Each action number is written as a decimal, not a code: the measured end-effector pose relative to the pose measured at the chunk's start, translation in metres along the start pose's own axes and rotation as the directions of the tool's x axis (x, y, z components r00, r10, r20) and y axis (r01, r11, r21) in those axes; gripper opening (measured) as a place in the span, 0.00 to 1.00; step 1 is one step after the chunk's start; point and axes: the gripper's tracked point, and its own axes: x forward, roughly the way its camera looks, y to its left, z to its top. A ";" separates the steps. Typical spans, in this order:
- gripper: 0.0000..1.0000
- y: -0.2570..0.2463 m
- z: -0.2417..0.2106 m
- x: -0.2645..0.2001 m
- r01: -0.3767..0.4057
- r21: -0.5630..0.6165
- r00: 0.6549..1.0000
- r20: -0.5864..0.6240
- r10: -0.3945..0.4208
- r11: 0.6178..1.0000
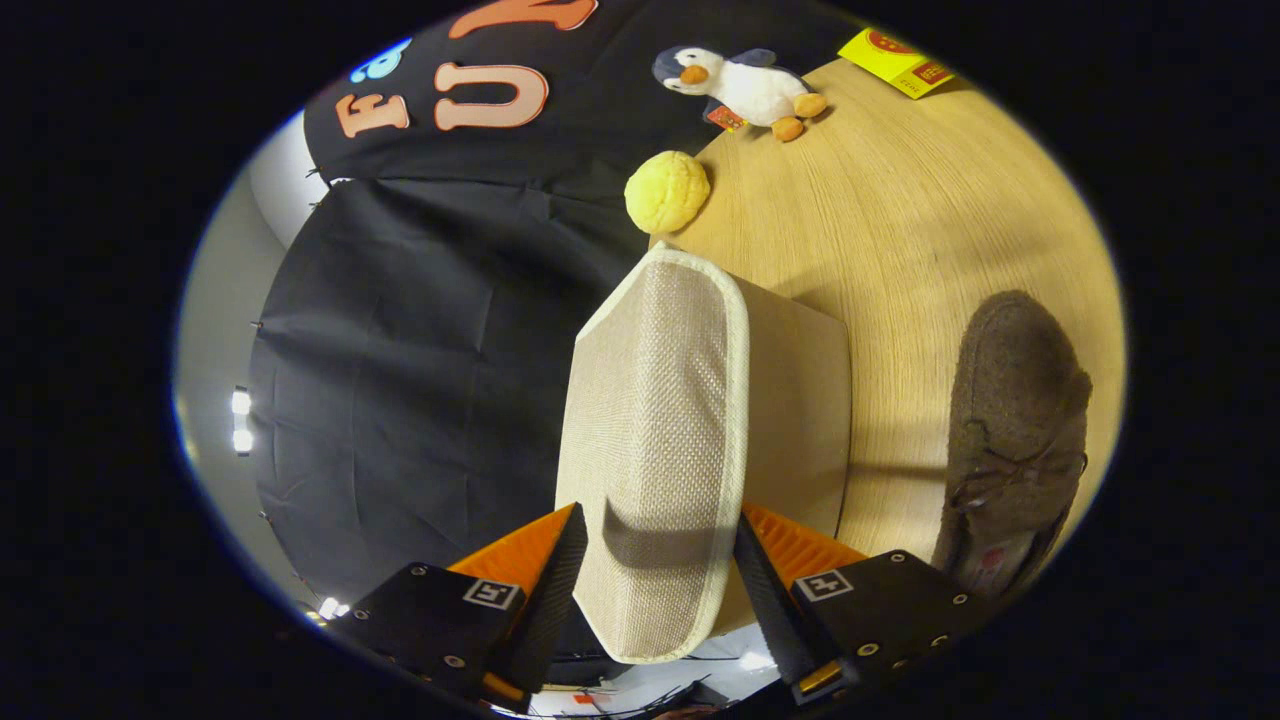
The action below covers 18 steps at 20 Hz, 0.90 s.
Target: Open the storage box then place both shoes into the box .Put the left shoe in first, then the right shoe, with the right side of both shoes facing outward in a uniform manner.
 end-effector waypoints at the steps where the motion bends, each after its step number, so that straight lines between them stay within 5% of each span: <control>1: 0.81 0.010 0.001 -0.006 -0.027 -0.001 1.000 0.007 0.027 1.000; 8: 0.46 0.100 0.017 -0.040 -0.142 -0.135 0.986 0.071 0.153 0.981; 11: 0.41 0.124 0.018 -0.036 -0.138 -0.172 0.985 0.075 0.153 0.975; 14: 0.20 0.142 0.019 -0.028 -0.121 -0.175 0.987 0.081 0.136 0.977; 18: 0.13 0.184 0.017 -0.012 -0.133 -0.218 0.986 0.068 0.151 0.967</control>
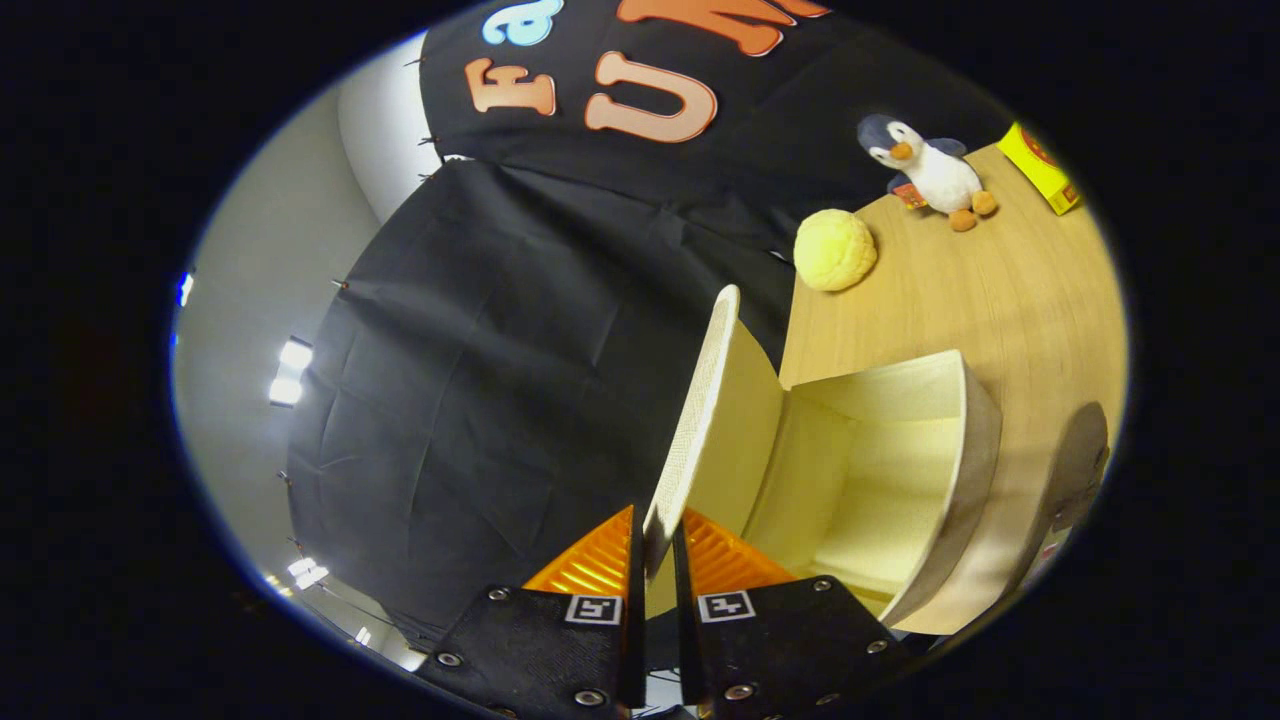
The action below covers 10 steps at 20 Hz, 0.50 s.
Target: Open the storage box then place both shoes into the box .Put the left shoe in first, then the right shoe, with the right side of both shoes facing outward in a uniform manner.
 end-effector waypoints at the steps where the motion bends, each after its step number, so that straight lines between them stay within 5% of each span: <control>1: 0.14 0.008 0.003 0.008 0.006 -0.012 1.000 -0.001 -0.006 1.000; 10: 0.15 0.067 -0.014 0.116 0.043 -0.110 0.997 -0.063 -0.051 0.993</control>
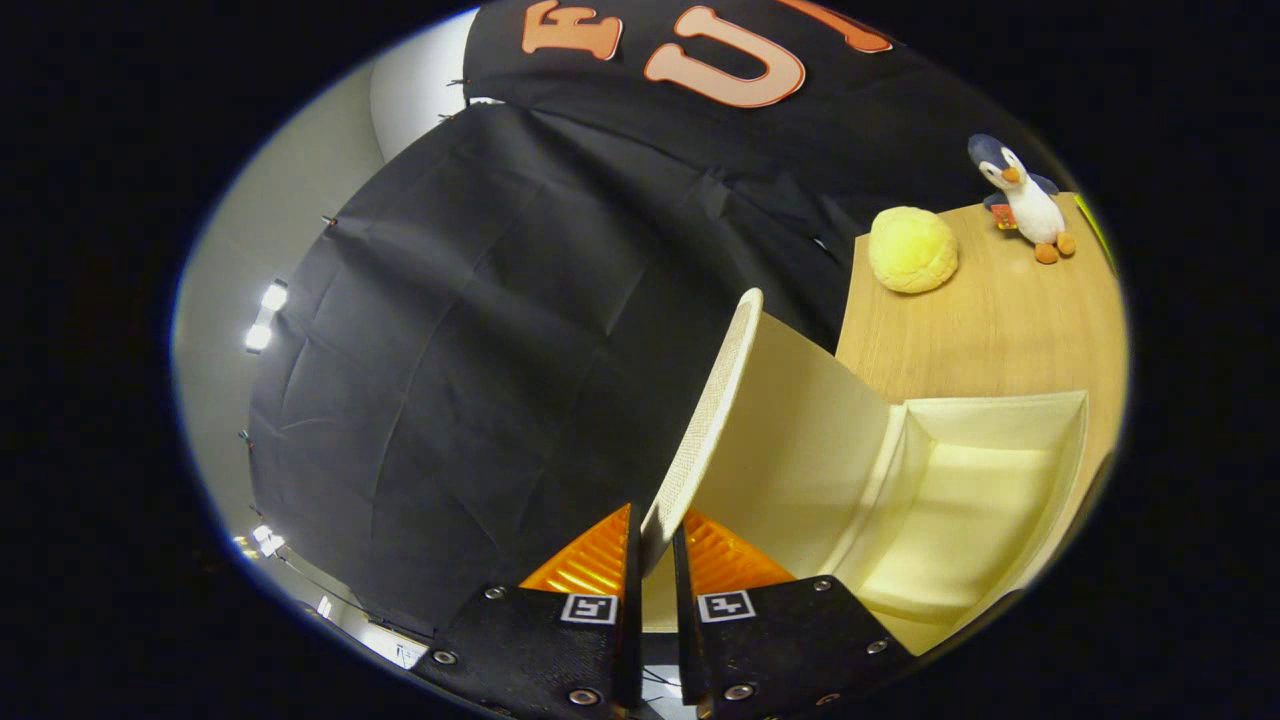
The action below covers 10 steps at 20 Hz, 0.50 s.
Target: Open the storage box then place both shoes into the box .Put the left shoe in first, then the right shoe, with the right side of both shoes facing outward in a uniform manner.
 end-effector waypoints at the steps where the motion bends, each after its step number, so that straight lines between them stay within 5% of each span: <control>1: 0.15 0.001 0.000 0.014 0.010 -0.001 1.000 0.004 -0.010 1.000; 10: 0.16 0.012 -0.040 0.099 0.138 -0.008 0.988 -0.070 -0.138 0.990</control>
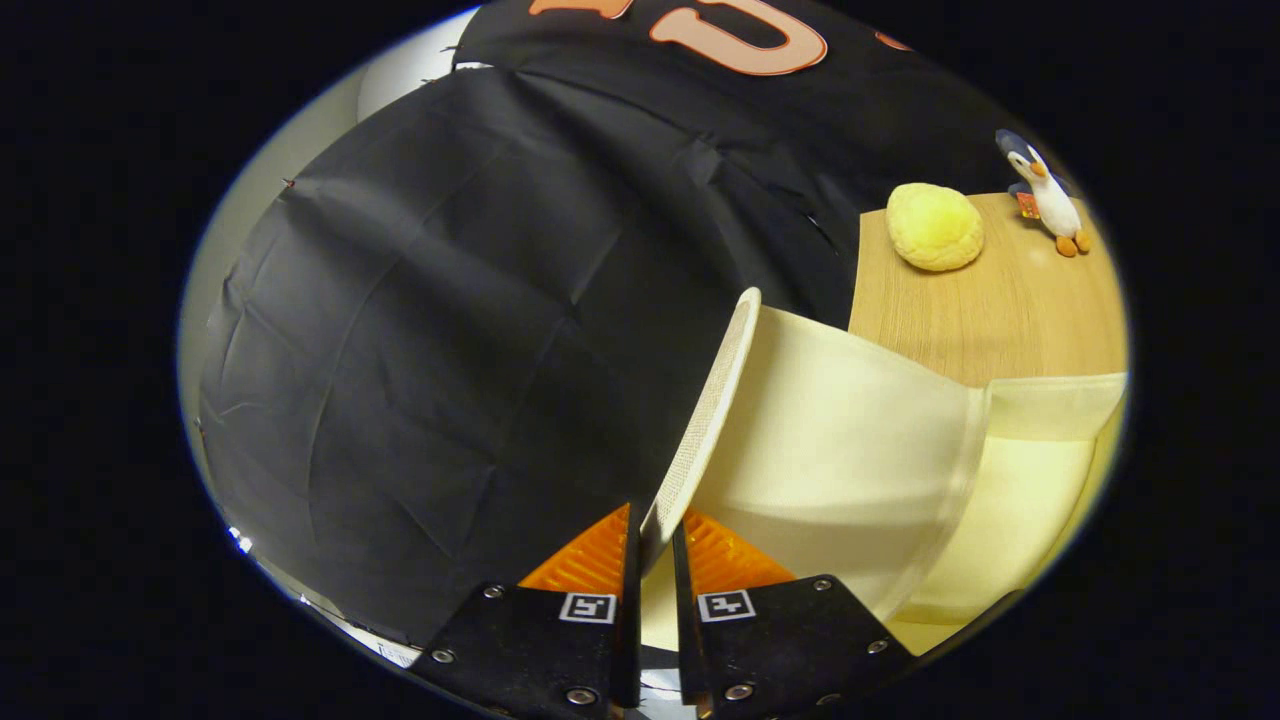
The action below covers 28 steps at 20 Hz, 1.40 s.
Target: Open the storage box then place both shoes into the box .Put the left shoe in first, then the right shoe, with the right side of both shoes facing outward in a uniform manner.
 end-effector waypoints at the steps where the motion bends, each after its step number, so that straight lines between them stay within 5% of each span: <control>1: 0.16 -0.003 -0.003 -0.001 0.011 0.018 1.000 -0.018 -0.010 1.000; 6: 0.66 -0.030 0.002 -0.001 0.040 0.036 0.999 -0.005 -0.040 0.999; 10: 0.81 -0.080 0.012 -0.051 0.143 -0.042 0.986 0.091 -0.139 0.989; 16: 0.90 -0.190 0.013 -0.164 0.351 -0.130 0.924 0.209 -0.320 0.927; 22: 0.93 -0.308 -0.004 -0.249 0.570 -0.155 0.812 0.260 -0.523 0.807; 28: 0.92 -0.383 -0.043 -0.276 0.632 -0.169 0.772 0.212 -0.599 0.756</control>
